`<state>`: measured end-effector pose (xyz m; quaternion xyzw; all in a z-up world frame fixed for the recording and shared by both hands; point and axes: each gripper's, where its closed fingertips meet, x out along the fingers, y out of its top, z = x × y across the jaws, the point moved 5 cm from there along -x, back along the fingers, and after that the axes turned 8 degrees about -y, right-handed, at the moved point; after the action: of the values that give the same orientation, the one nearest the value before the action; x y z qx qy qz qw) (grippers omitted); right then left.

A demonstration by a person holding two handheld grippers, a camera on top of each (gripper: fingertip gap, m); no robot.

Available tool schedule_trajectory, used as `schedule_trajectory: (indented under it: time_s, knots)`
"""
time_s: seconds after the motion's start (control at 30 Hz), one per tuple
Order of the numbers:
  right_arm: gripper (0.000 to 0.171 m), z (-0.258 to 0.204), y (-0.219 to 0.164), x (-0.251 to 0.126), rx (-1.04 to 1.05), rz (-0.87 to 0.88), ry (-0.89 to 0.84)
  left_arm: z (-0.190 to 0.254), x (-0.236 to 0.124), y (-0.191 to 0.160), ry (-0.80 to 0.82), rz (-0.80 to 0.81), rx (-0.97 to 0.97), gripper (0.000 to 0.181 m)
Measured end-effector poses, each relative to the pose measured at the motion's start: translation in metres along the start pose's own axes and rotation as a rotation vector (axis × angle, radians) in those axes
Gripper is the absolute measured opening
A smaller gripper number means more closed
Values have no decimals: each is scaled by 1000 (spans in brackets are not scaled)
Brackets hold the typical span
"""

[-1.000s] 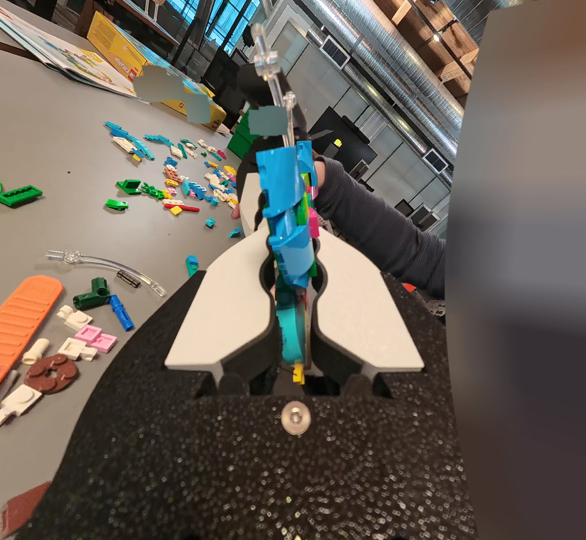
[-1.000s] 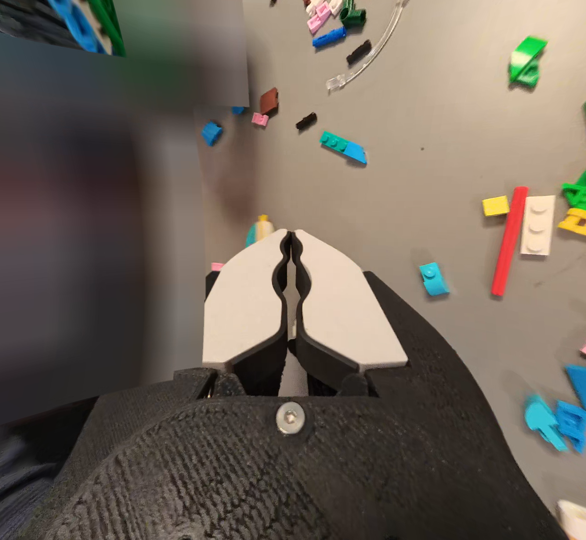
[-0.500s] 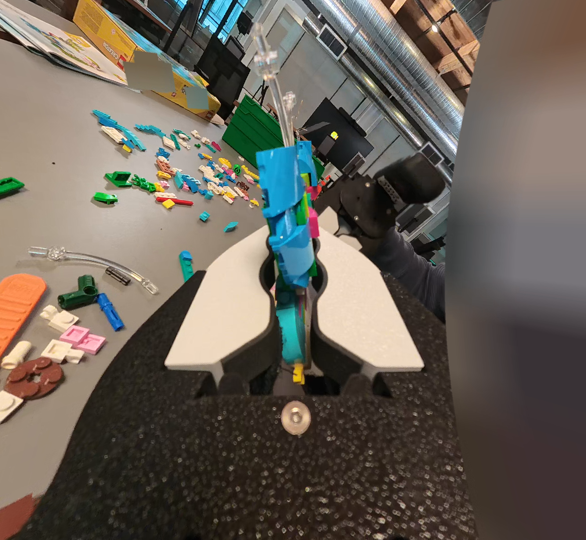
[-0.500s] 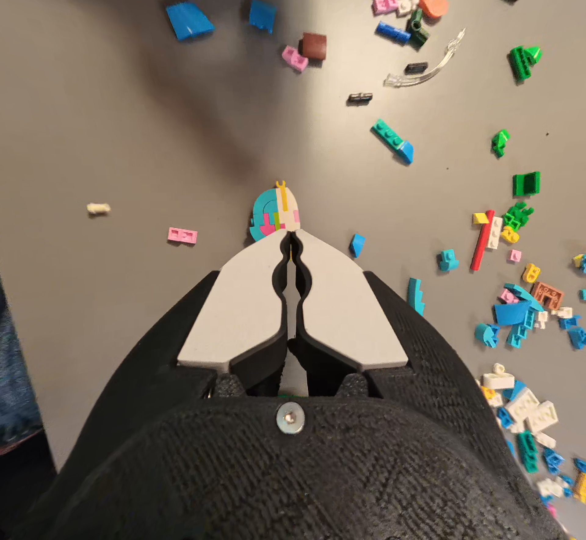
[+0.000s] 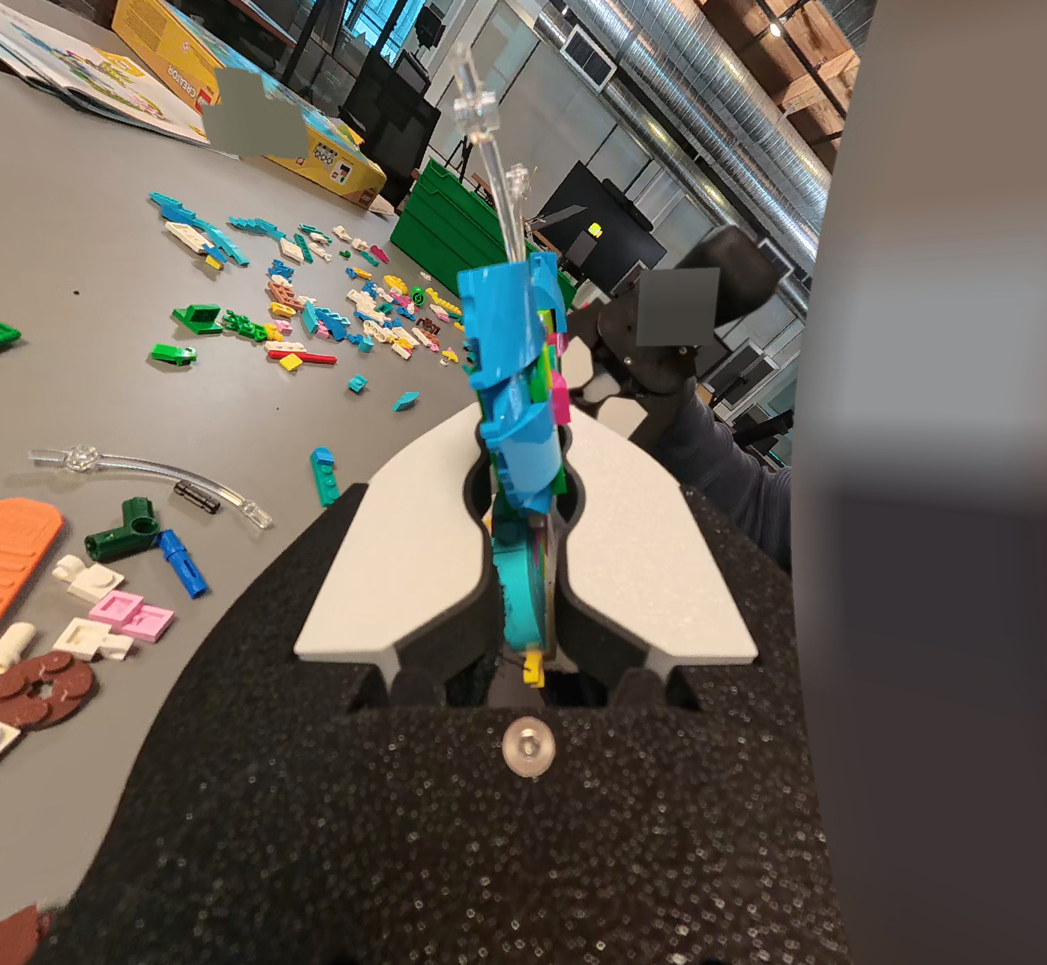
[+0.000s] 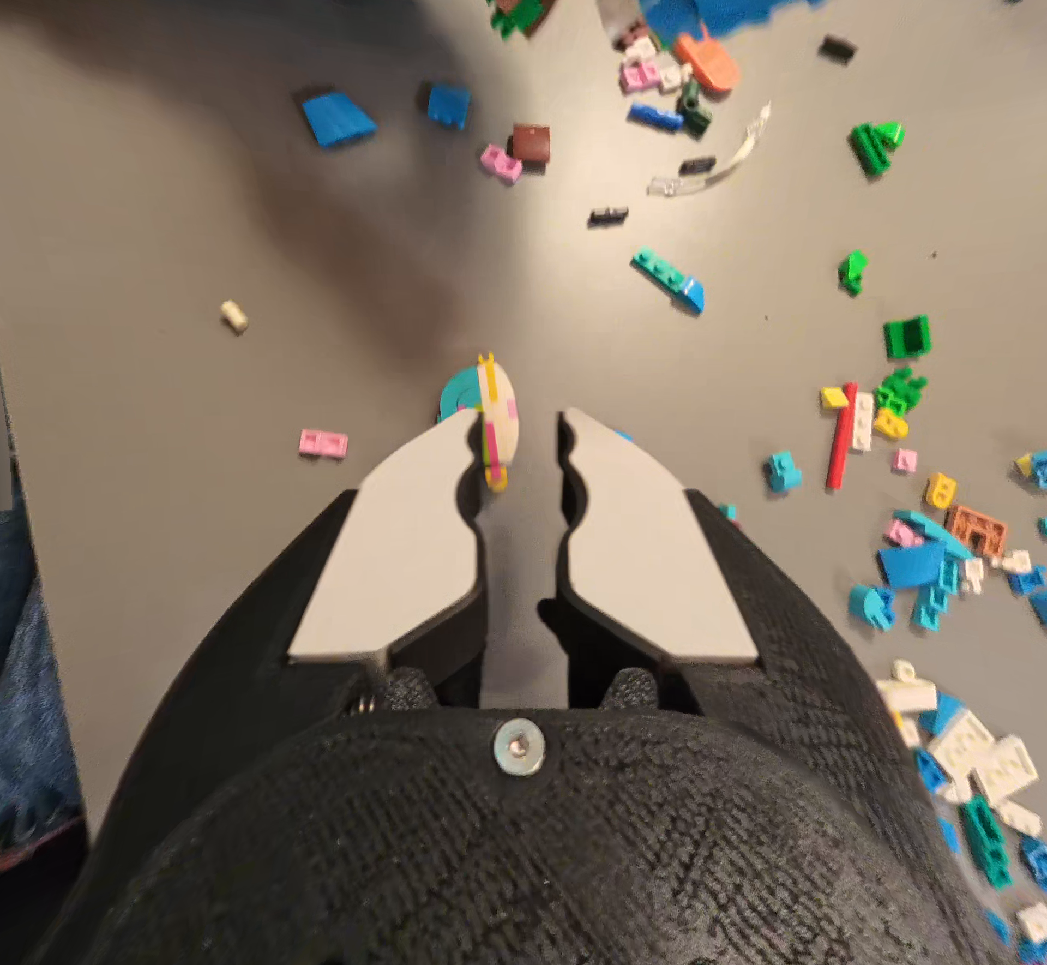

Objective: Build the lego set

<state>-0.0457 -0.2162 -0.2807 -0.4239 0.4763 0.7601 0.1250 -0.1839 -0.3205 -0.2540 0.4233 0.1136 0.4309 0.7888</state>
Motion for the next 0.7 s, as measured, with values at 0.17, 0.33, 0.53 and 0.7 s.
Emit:
schedule_trajectory:
  time_s: [0.17, 0.33, 0.53, 0.7]
  knots:
    - [37, -4, -29, 9, -58, -110, 59, 2, 3, -1, -37, -6, -9, 19]
    - [6, -2, -25, 16, -35, -48, 87, 14, 22, -20, -100, -170, -41, 18]
    - [6, -9, -23, 12, -94, -109, 70, 11, 50, -53, 86, -393, -52, 19]
    - [6, -13, -23, 12, -106, -152, 46, 9, 51, -56, 113, -376, -87, 19]
